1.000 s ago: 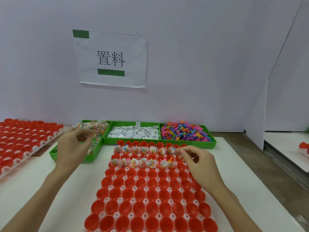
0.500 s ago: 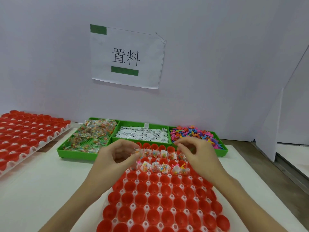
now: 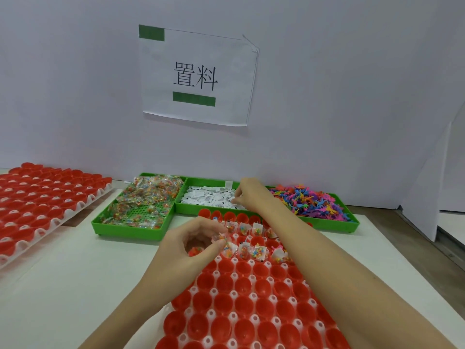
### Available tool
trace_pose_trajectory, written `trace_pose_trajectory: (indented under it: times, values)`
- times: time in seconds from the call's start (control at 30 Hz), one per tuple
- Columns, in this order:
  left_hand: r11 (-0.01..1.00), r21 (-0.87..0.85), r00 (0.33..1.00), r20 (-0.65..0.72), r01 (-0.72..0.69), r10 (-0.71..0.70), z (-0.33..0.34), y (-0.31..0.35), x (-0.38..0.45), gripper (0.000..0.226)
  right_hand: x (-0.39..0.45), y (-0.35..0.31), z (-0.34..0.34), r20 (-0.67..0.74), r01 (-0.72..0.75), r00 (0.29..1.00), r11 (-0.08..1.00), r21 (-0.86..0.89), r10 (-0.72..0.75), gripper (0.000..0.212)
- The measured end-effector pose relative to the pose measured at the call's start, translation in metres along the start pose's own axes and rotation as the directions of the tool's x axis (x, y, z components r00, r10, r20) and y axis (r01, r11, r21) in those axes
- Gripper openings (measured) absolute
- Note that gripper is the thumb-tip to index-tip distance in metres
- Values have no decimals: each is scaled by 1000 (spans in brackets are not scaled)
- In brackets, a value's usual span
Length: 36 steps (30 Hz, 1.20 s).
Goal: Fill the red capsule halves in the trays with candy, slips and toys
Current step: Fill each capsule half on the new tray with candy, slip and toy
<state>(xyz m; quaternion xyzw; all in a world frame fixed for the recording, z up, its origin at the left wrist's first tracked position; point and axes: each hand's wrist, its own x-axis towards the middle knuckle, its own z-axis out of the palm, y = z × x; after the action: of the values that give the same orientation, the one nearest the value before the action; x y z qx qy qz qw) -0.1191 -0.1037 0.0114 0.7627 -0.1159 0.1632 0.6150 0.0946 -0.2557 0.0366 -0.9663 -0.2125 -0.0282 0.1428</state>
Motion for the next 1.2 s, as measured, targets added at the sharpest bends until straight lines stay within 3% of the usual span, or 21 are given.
trace_pose_trajectory:
  times: [0.17,0.3,0.47,0.63,0.83,1.03,1.2]
  values:
    - [1000,0,1000,-22,0,0,-3,-1,2,21,6,3,5,33,-16,999,999,-37,17,27]
    - [1000,2,999,-49,7,-7,-4,0,2,20,3,2,3,16,-8,1000,999,-39,9,13]
    - [999,-12,998,-48,41,-41,-4,4,0,17,-15,4,1,-92,-7,996,999,-47,2,23]
    - [996,-70,998,-6,60,-60,-6,8,-2,19,-53,18,-19,-302,34,953,975,218,34,11]
    - [980,-176,995,33,95,-91,4,15,-7,22,-158,23,-43,-376,140,923,839,527,82,7]
    - [978,-182,988,135,99,-75,20,23,-19,13,-239,6,-30,-344,162,924,645,747,167,16]
    - [985,-145,985,156,94,-71,28,33,-26,18,-247,-8,-20,-301,187,949,601,777,93,15]
